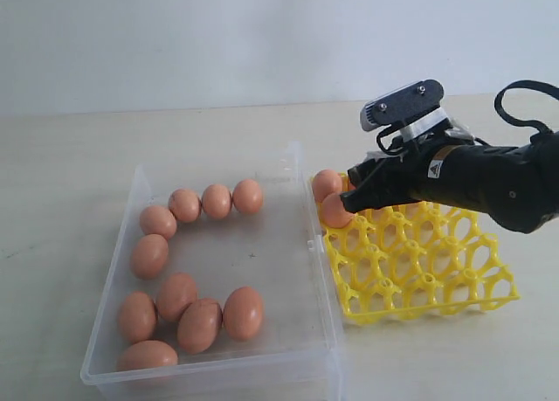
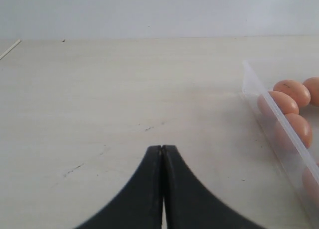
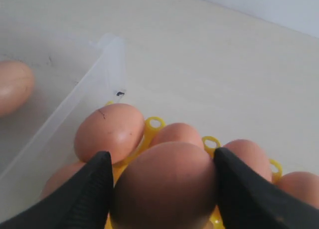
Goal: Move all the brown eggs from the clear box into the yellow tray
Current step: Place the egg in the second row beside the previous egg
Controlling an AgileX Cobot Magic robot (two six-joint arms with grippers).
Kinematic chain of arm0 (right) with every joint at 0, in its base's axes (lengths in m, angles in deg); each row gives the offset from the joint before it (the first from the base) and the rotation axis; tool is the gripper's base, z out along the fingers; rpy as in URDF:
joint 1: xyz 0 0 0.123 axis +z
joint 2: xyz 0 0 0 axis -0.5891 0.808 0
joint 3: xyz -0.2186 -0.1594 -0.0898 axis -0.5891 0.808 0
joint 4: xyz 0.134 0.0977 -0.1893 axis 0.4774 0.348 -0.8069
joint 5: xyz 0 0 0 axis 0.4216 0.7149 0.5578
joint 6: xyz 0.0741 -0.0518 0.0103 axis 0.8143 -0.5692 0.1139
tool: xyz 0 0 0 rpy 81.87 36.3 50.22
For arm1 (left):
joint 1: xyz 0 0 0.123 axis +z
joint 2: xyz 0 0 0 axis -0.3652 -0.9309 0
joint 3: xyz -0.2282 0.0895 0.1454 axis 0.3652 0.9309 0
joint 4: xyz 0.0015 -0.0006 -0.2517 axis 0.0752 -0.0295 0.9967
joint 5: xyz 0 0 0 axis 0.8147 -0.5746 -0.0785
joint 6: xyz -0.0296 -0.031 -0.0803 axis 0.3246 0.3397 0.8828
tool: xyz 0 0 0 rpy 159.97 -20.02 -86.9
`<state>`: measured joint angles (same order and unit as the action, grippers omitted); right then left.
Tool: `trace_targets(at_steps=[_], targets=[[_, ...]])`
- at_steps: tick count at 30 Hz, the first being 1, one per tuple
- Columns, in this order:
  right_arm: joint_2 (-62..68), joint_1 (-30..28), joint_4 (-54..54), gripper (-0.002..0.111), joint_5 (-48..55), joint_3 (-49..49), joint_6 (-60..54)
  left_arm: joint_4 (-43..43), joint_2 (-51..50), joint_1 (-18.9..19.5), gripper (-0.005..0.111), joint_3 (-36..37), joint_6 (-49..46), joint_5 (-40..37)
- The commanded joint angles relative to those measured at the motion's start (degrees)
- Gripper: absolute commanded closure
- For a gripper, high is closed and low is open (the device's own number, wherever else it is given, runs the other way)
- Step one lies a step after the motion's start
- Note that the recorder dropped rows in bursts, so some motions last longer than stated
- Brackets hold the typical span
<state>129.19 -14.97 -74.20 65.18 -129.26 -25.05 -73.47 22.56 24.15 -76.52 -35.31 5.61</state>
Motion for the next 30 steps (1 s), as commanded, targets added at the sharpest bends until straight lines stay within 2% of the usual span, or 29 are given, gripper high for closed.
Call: trace_targets(at_steps=[1,8,10,12,13,14,15,17,20,23,25,26,28,30], targets=[[1.23,-0.4,0.65,0.108,-3.18,0.56,-0.58,0.32,0.32,-0.49,0.107,-0.23,0.0,0.71],[1.96,-0.4,0.79,0.107,-3.53,0.56,-0.26,0.32,0.32,-0.49,0.107,-0.23,0.0,0.71],[1.96,-0.4,0.79,0.102,-3.53,0.56,-0.26,0.32,0.32,-0.49,0.107,-0.23,0.0,0.71],[1.96,-0.4,0.79,0.091,-3.53,0.56,-0.14,0.32,0.32,-0.49,0.107,-0.23,0.0,0.71],[1.96,-0.4,0.79,0.075,-3.53,0.56,0.93,0.32,0.32,-0.49,0.107,-0.23,0.0,0.71],[1.96,-0.4,0.79,0.065,-3.4,0.56,1.8,0.32,0.32,-0.49,0.107,-0.23,0.0,0.71],[1.84,-0.4,0.79,0.048,-3.3,0.56,3.14,0.32,0.32,-0.49,0.107,-0.23,0.0,0.71],[1.51,-0.4,0.79,0.035,-3.3,0.56,3.22,0.32,0.32,-0.49,0.107,-0.23,0.0,0.71],[-1.2,-0.4,0.79,0.038,-3.04,0.56,3.22,0.32,0.32,-0.49,0.107,-0.23,0.0,0.71],[-7.37,-0.4,1.17,0.057,-3.04,0.36,3.22,0.32,0.32,-0.49,0.107,-0.23,0.0,0.71],[-11.5,0.45,0.91,0.075,1.28,-2.08,6.15,0.32,0.32,-0.49,0.107,-0.23,0.0,0.71],[-12.71,1.78,0.78,0.089,6.9,-4.88,7.82,0.32,0.32,-0.49,0.107,-0.23,0.0,0.71],[-12.72,5.66,0.78,0.108,20.19,-11.85,7.95,0.32,0.32,-0.49,0.107,-0.23,0.0,0.71],[-9.82,10.86,1.32,0.108,36.08,-20.59,7.7,0.32,0.32,-0.49,0.107,-0.23,0.0,0.71]])
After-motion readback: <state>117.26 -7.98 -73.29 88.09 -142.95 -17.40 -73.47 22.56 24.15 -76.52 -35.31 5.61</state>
